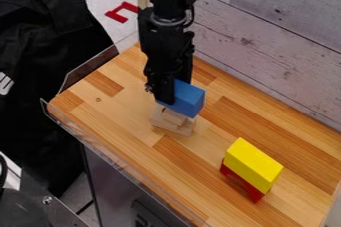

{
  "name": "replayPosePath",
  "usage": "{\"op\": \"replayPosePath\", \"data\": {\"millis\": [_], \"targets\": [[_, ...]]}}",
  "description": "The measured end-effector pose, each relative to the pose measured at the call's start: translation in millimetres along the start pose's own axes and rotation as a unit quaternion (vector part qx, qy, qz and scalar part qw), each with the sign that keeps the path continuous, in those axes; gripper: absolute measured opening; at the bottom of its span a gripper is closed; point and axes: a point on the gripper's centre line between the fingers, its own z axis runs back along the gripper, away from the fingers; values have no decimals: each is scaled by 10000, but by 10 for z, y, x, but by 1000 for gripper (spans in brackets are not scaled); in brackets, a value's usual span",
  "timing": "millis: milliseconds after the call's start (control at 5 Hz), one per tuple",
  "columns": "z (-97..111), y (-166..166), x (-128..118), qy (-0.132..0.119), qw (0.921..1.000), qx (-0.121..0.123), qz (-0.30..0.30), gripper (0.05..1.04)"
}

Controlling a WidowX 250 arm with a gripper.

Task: Put the blue rectangular block on top of the arch

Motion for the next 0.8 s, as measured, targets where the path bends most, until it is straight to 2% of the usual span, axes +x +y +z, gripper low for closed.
{"op": "replayPosePath", "data": {"millis": [400,800], "targets": [[-1,-3,7,-48,10000,-8,-24,559],[-85,24,20,-60,9999,146,-17,559]]}}
